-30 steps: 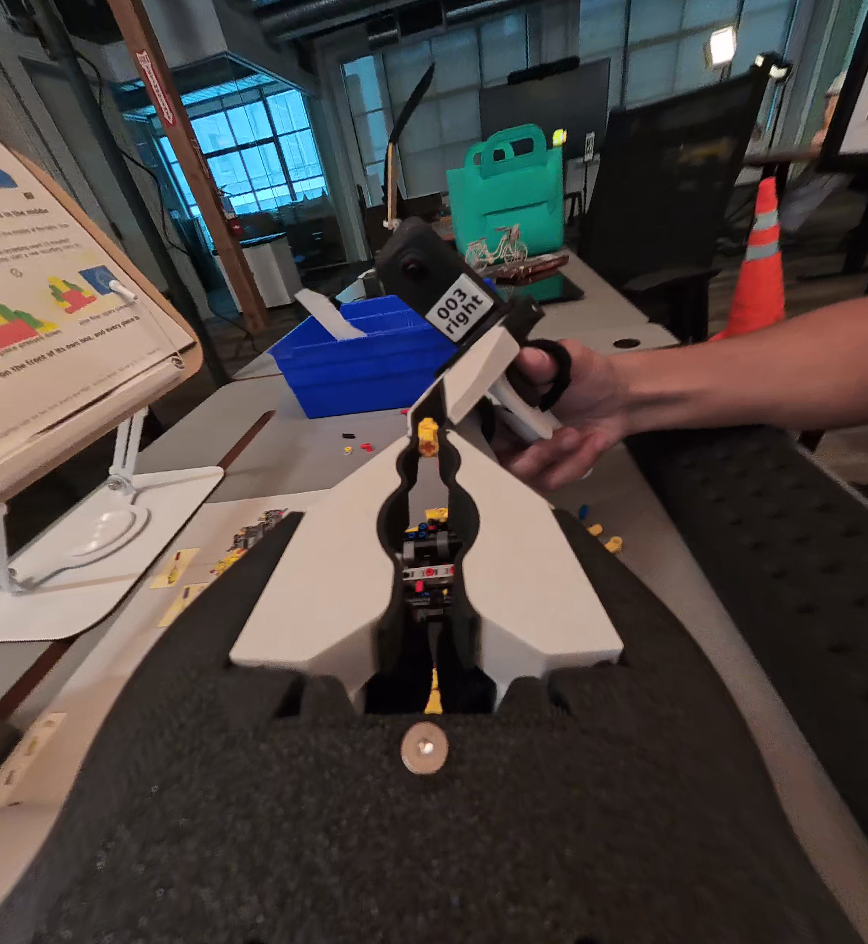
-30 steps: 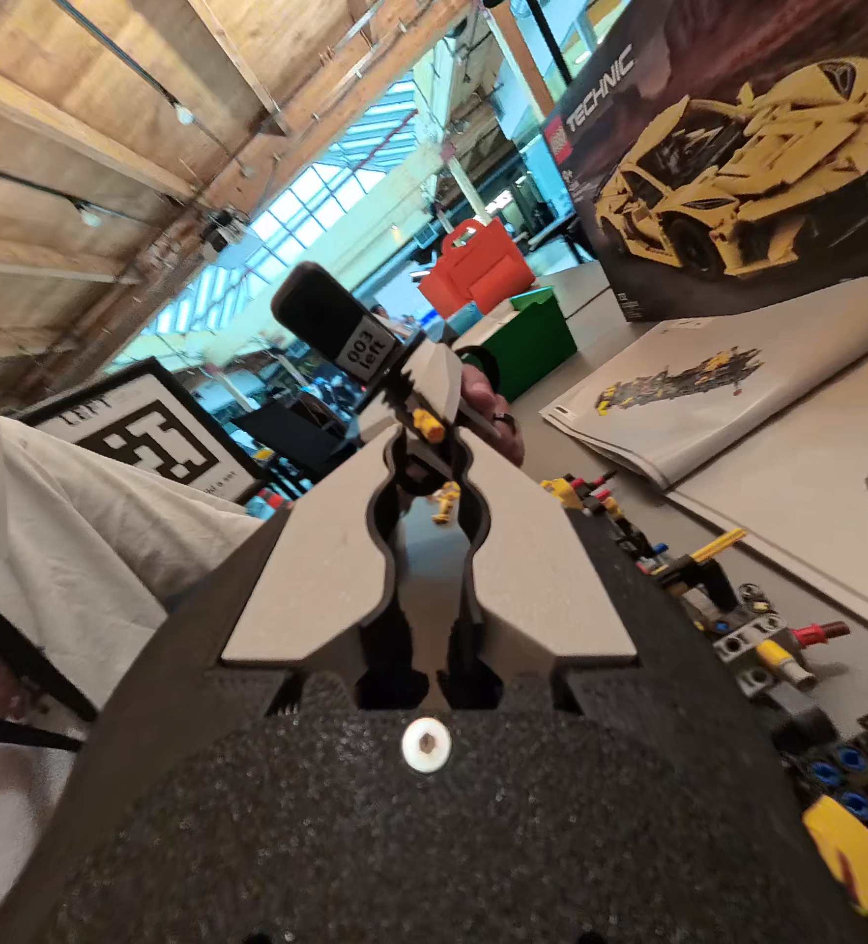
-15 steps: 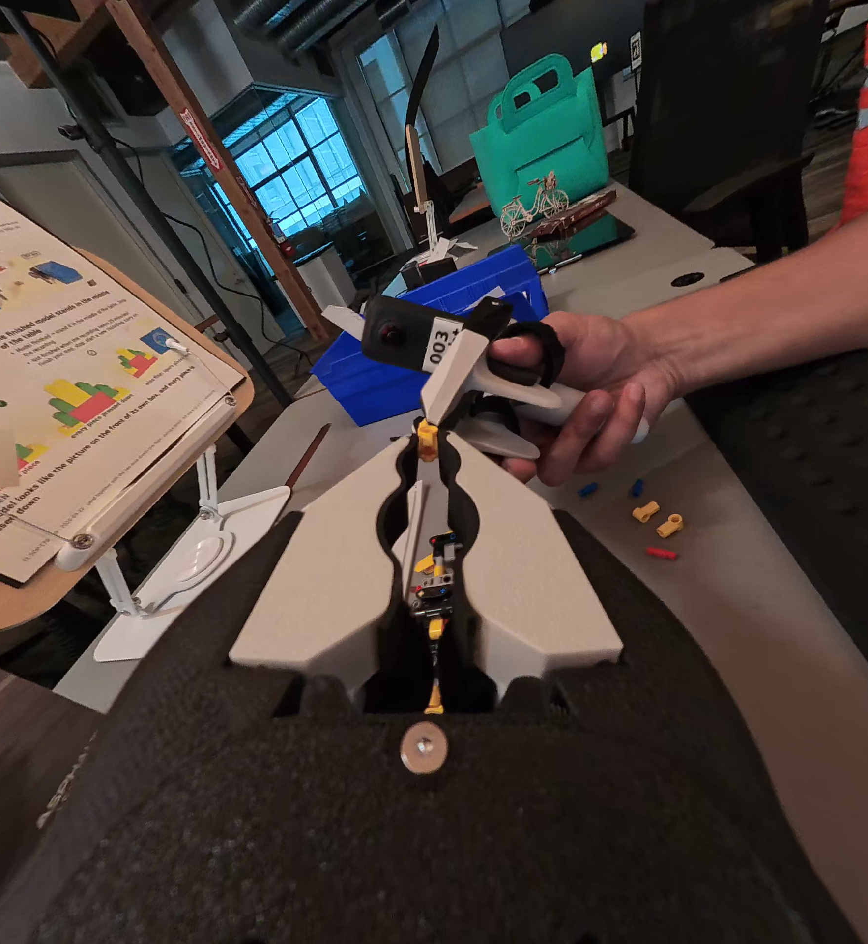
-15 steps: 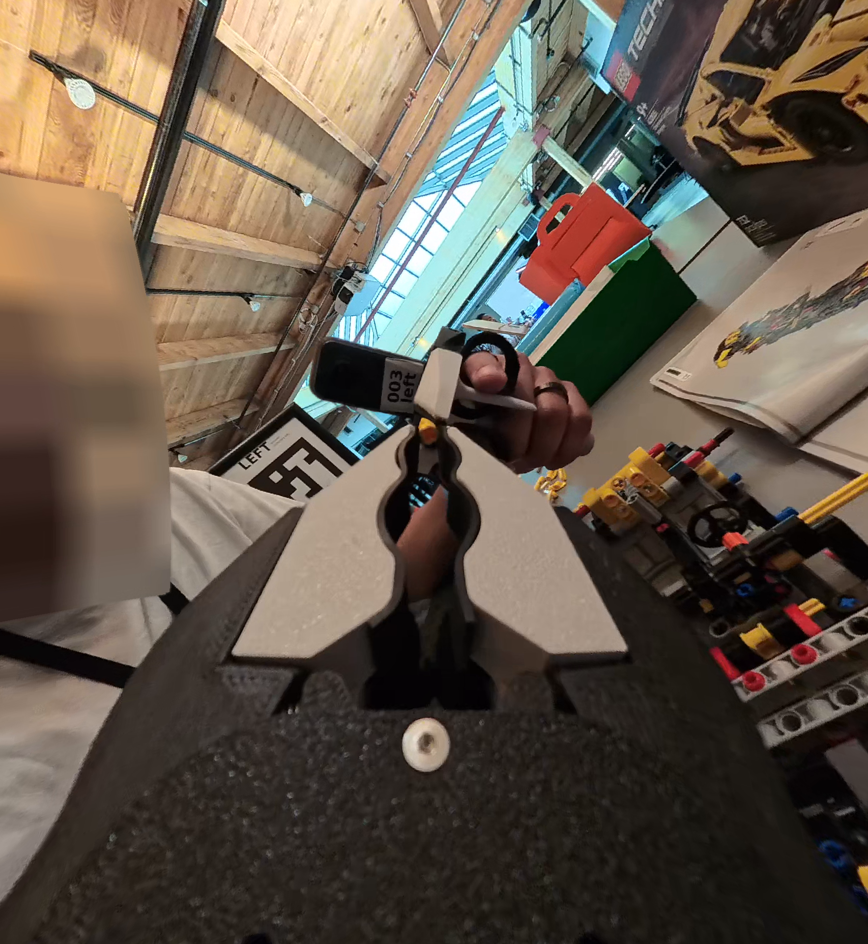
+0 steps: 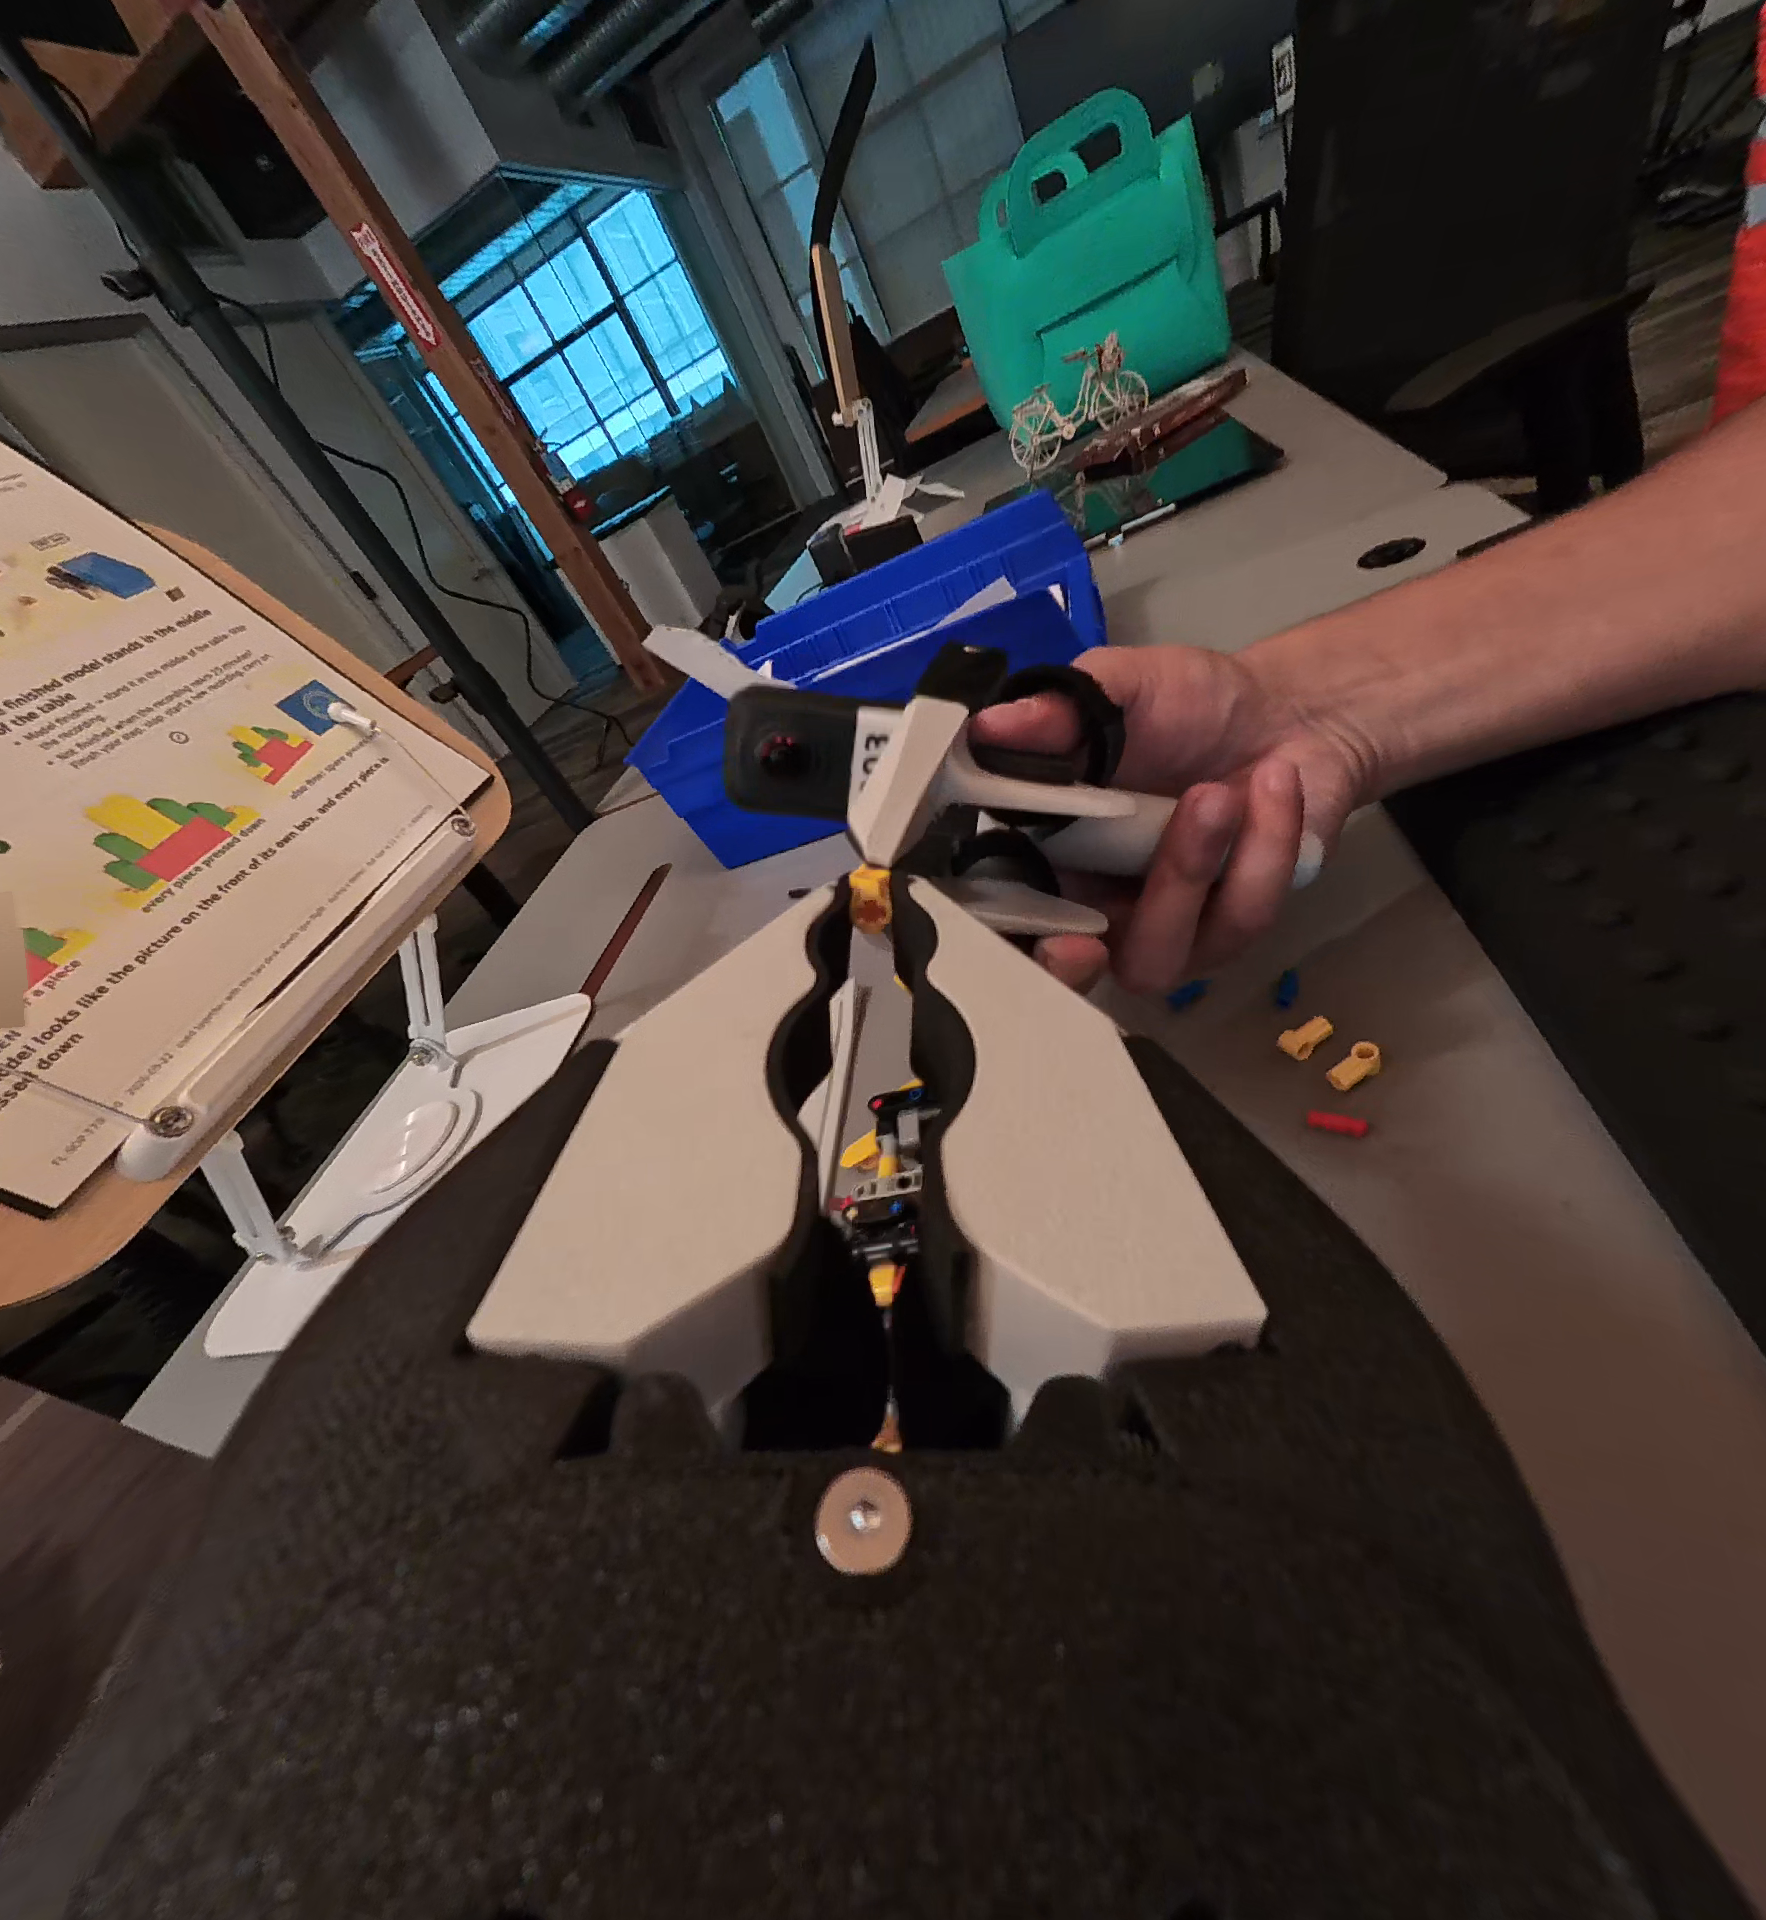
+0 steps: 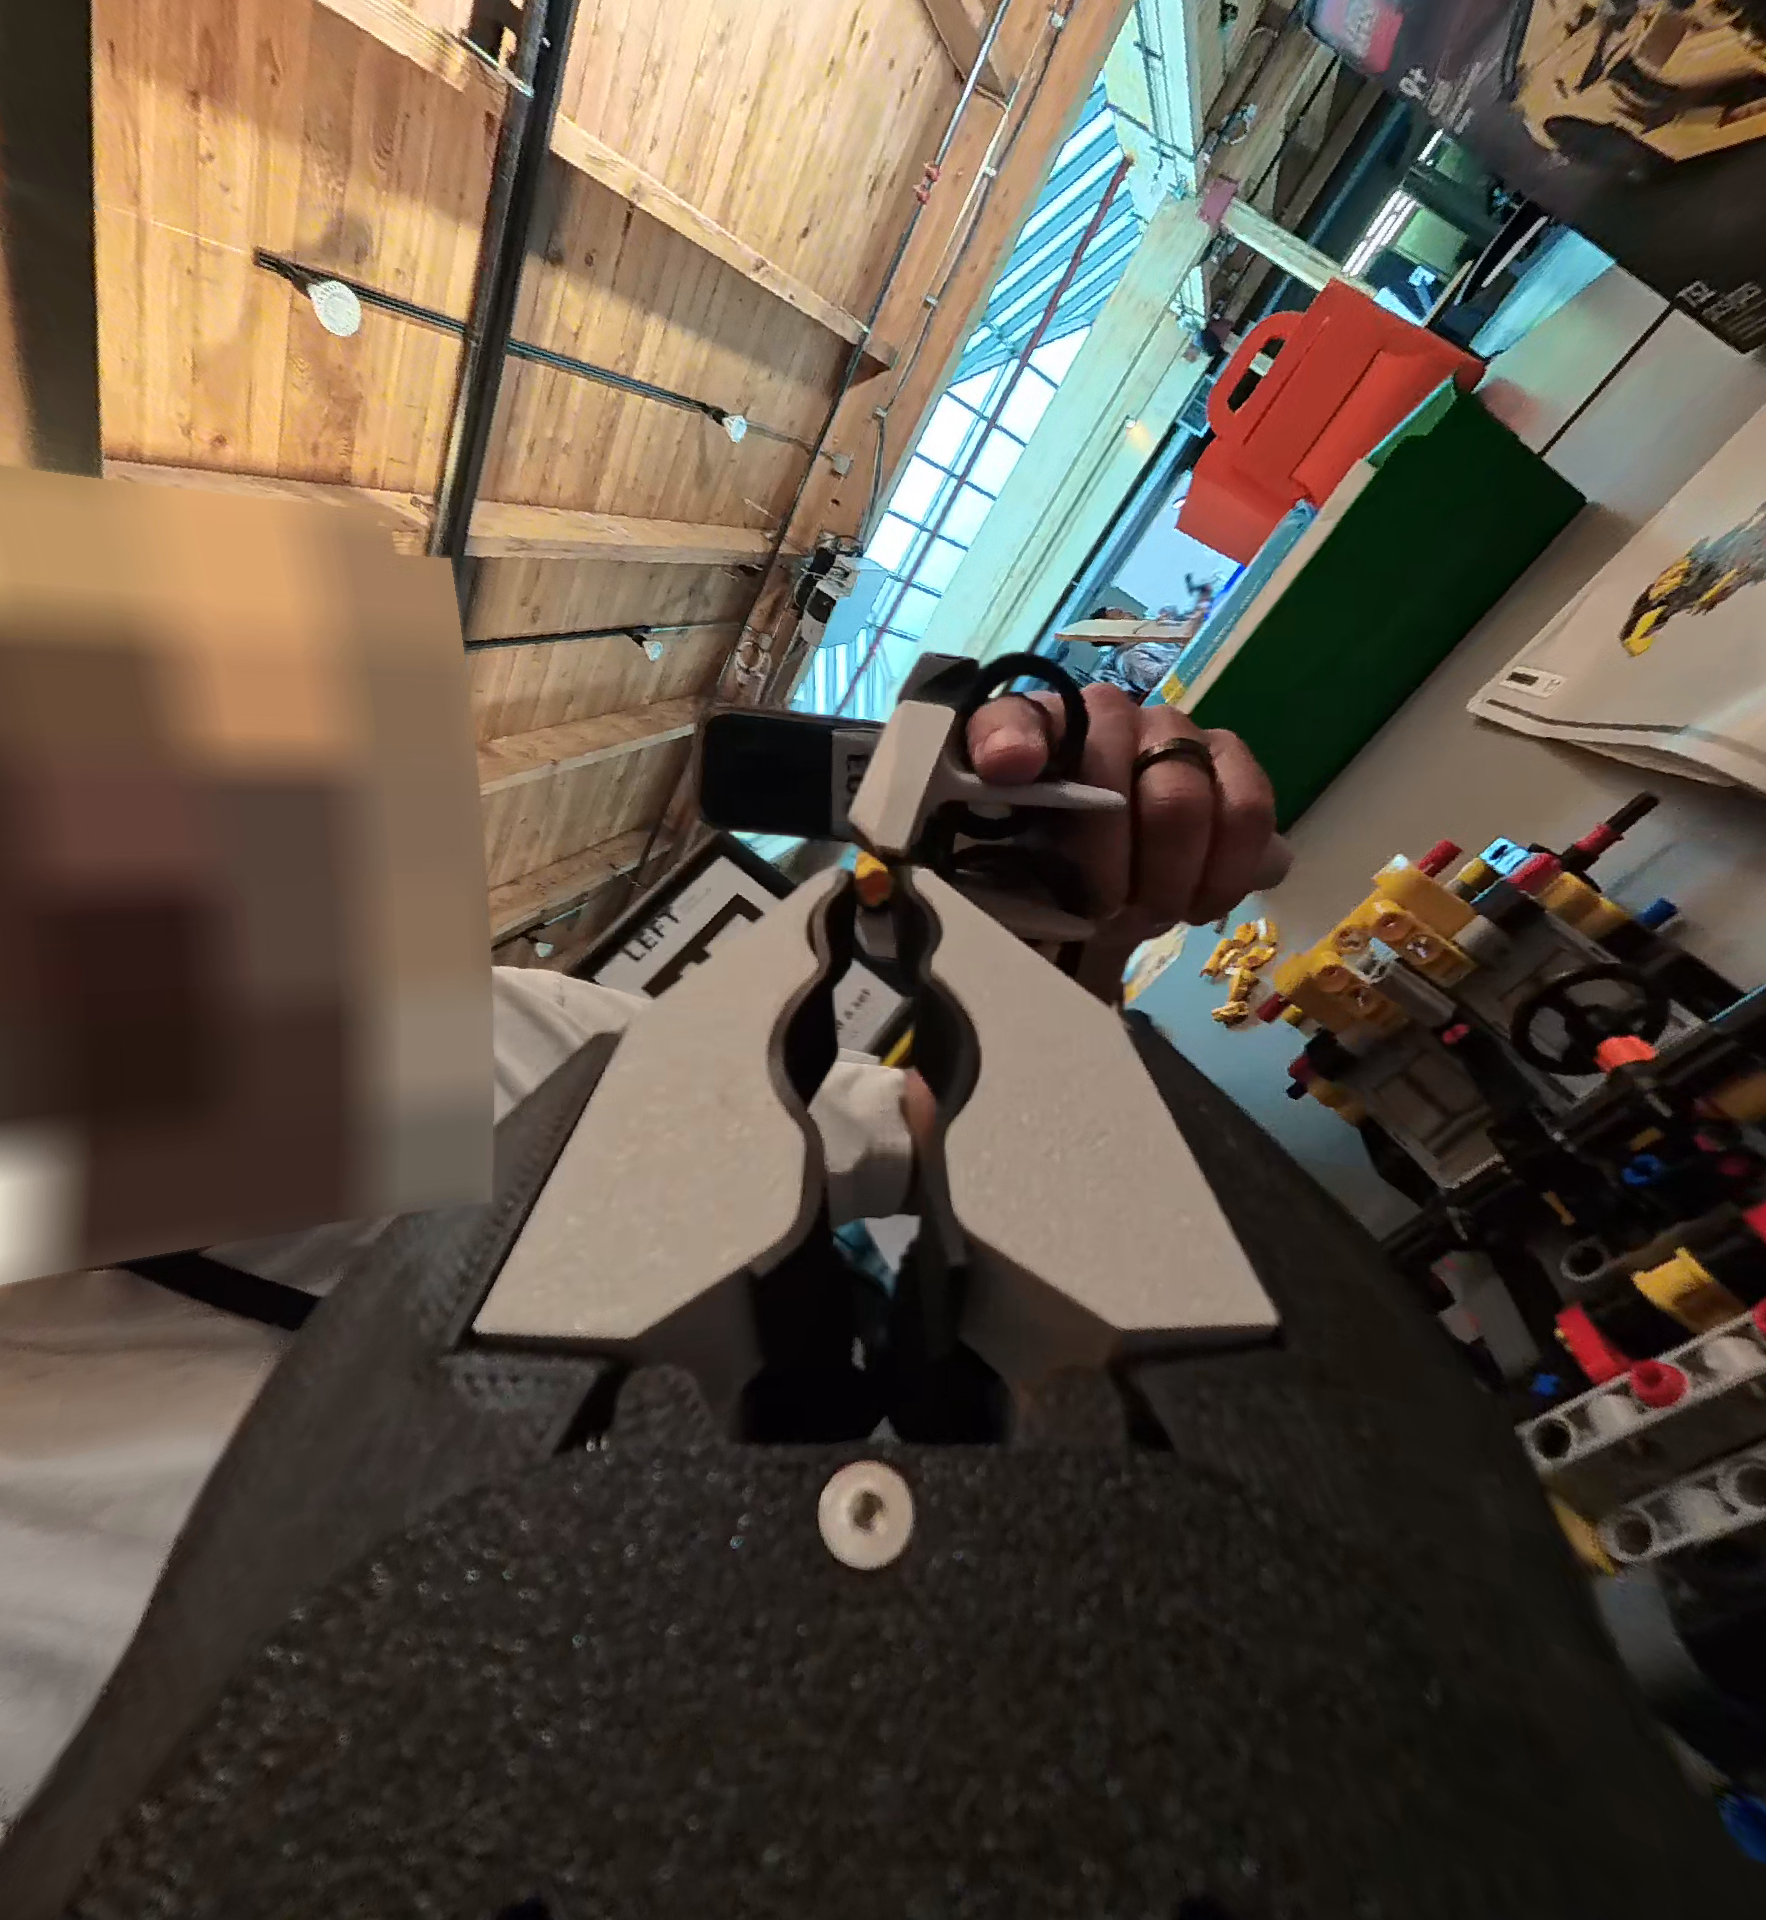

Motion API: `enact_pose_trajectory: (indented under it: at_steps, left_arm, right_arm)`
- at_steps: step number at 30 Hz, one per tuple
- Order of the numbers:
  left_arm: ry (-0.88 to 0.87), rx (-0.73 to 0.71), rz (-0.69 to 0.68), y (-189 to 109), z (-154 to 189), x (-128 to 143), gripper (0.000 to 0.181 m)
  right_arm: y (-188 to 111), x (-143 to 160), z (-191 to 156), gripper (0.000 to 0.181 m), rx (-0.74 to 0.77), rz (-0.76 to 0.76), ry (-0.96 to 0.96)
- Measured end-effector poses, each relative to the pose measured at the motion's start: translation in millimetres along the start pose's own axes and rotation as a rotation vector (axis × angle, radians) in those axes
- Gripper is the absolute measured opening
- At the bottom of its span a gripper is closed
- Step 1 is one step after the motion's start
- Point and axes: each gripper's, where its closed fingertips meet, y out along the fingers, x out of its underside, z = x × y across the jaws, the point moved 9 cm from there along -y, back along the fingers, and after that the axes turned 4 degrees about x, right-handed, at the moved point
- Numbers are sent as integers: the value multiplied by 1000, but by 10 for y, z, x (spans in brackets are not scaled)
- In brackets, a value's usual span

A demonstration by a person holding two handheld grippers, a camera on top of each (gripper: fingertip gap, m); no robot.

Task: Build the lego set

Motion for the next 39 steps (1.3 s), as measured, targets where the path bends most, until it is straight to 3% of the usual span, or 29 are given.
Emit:
enact_pose_trajectory:
  at_steps: [4,27,30,34,36,39]
  left_arm:
    - [16,23,-7,-32,10,-38,7]
    - [21,6,-30,3,25,-4,7]
    - [-2,13,-85,19,-1,61,7]
    - [-153,-52,-161,-70,-195,217,7]
    - [-237,-115,-168,-143,-328,296,7]
    - [-289,-149,-156,-197,-409,351,8]
  right_arm:
    - [23,2,-66,8,32,-24,-64]
    - [5,27,14,6,6,4,16]
    - [-30,5,26,6,115,3,-50]
    - [-161,12,-219,22,421,-157,-431]
    - [-216,258,-359,22,511,-422,-675]
    - [-387,554,-344,20,650,-756,-866]
